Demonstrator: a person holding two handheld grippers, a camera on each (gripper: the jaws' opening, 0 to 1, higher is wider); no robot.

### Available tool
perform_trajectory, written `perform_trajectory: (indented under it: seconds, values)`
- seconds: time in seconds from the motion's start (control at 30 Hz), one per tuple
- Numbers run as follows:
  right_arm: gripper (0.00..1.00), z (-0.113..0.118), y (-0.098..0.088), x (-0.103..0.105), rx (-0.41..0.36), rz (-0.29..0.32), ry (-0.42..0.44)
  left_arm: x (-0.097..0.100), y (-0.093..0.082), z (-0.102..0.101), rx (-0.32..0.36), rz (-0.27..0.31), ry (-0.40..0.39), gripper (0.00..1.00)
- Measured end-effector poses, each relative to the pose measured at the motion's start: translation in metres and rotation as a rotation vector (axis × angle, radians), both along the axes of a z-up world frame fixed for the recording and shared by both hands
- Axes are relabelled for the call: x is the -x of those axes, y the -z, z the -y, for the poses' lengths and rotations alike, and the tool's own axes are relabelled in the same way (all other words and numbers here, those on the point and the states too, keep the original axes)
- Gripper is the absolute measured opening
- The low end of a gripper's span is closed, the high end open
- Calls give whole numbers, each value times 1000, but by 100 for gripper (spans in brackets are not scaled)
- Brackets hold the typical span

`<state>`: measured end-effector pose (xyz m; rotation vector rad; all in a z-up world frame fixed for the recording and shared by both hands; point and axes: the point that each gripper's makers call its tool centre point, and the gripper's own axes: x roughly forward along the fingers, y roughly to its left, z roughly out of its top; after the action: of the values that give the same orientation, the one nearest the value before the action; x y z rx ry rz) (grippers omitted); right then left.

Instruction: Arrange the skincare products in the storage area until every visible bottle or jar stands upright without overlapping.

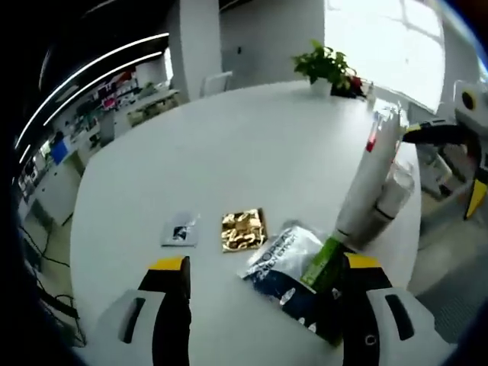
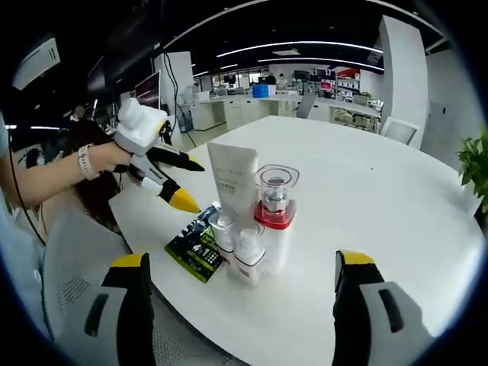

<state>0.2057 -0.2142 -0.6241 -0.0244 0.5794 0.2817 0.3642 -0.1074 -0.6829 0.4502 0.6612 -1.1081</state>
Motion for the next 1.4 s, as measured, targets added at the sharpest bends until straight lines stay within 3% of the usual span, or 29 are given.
perform_trajectory:
  seconds: [0.37,0.67,1.1,1.27,1.4]
  values:
    - [100,9,5,1,-7,-14,23,-28,29,25,-71,-36,5,68]
    - [100,14,13,1,-19,-32,36,-33,52,35,-117,-86,6,62]
    - [100,19,12,-7,-14,-30,41,-40,63,41,-160,-123,-22,52]
    - [100,17,13,-7,-16,-34,36,-39,62,43,-163,-120,-15,42]
    - [100,17,12,-7,-18,-31,38,-43,62,42,-174,-102,-5,40]
